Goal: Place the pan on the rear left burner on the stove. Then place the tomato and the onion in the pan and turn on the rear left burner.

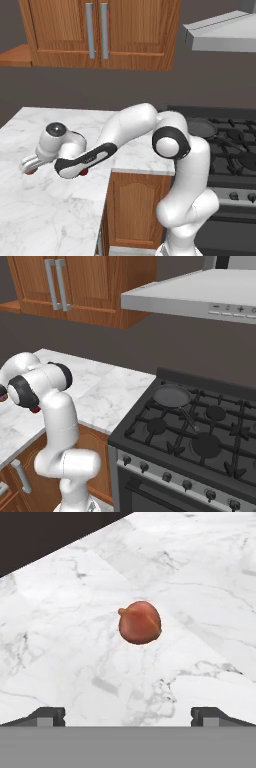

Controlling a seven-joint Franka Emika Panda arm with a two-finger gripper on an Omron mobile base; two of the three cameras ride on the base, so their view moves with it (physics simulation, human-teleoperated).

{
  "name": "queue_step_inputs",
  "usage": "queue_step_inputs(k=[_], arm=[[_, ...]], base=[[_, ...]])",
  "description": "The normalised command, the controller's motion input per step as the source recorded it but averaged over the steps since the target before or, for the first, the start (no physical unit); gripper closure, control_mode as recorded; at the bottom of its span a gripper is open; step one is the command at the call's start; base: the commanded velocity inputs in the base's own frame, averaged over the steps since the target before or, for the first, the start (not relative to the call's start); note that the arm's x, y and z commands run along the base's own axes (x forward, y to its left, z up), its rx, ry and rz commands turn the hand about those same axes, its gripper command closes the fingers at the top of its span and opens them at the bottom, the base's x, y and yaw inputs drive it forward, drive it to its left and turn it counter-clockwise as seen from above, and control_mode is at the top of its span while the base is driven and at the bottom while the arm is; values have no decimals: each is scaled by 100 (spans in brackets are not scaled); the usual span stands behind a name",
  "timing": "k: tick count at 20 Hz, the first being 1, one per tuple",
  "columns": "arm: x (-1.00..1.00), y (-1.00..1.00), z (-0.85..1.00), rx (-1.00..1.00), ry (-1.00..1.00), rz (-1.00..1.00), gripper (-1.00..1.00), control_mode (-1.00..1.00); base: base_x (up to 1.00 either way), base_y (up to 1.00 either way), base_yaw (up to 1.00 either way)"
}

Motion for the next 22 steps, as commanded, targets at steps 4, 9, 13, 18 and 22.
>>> queue_step_inputs(k=[4,9,13,18,22], arm=[[4,0,-6,-2,0,-13,-100,-100],[20,0,-4,0,0,-9,-100,-100],[30,0,-2,0,0,-8,-100,-100],[28,2,-10,0,0,-6,-100,-100],[17,13,-23,0,1,-1,-100,-100]], base=[[0,0,0],[0,0,0],[0,0,0],[0,0,0],[0,0,0]])
